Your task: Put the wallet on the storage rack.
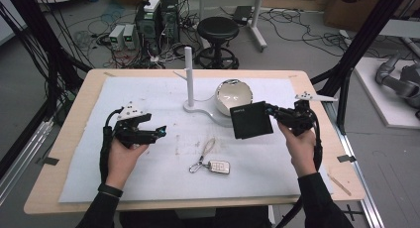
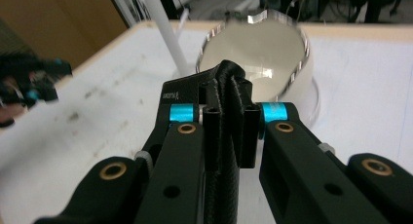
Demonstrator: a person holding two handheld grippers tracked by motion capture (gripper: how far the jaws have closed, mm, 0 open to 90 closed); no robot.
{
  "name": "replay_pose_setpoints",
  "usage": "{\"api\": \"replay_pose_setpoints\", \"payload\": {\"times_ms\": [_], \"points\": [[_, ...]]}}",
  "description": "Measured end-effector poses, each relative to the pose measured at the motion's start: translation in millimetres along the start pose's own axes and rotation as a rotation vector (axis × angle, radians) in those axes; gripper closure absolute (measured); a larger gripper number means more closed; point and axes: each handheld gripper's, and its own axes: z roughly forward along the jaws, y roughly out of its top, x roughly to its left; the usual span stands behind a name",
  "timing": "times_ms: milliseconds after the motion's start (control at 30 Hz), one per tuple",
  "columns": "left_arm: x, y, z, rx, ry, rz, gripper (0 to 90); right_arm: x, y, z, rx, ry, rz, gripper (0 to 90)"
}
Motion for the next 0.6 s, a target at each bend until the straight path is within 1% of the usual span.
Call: {"api": "replay_pose_setpoints", "payload": {"times_ms": [100,167,233,267,300,333,367,400,433,467,500,600], "points": [[-0.1,0.0,-0.1,0.002,0.001,0.002,24.9,1.5,21.3,0.8,-0.041,0.016,-0.007,85.6],[-0.4,0.0,0.0,0.001,0.000,0.001,24.9,2.6,33.8,4.7,-0.060,0.024,-0.016,85.6],[-0.7,-0.3,-0.2,-0.002,0.001,-0.002,24.9,3.7,44.6,11.1,-0.074,0.013,-0.035,85.6],[-0.7,-0.3,-0.2,-0.002,0.001,-0.002,24.9,3.7,44.6,11.1,-0.074,0.013,-0.035,85.6],[-0.3,-0.3,-0.6,0.000,0.000,0.001,24.9,4.0,49.2,14.9,-0.078,0.005,-0.045,85.6],[-0.1,-0.7,-1.0,-0.002,0.001,-0.003,24.9,3.3,57.8,24.5,-0.077,-0.012,-0.057,85.6],[0.5,-1.0,-1.5,-0.001,0.001,-0.003,24.9,3.1,59.1,26.7,-0.080,-0.017,-0.060,85.5],[0.8,-1.2,-1.9,-0.001,-0.002,-0.005,24.9,1.1,62.0,32.7,-0.079,-0.031,-0.065,85.5],[0.8,-1.2,-1.9,-0.001,-0.002,-0.005,24.9,1.1,62.0,32.7,-0.079,-0.031,-0.065,85.5],[1.0,-1.5,-2.5,-0.002,0.002,-0.005,24.9,-0.5,63.8,37.6,-0.070,-0.039,-0.066,85.6],[1.4,-1.9,-3.6,-0.003,0.002,-0.005,24.9,-2.9,65.3,48.2,-0.060,-0.065,-0.087,85.5],[1.6,-2.6,-4.9,-0.004,0.003,-0.007,24.9,-2.7,65.9,57.5,-0.057,-0.112,-0.135,85.5]]}}
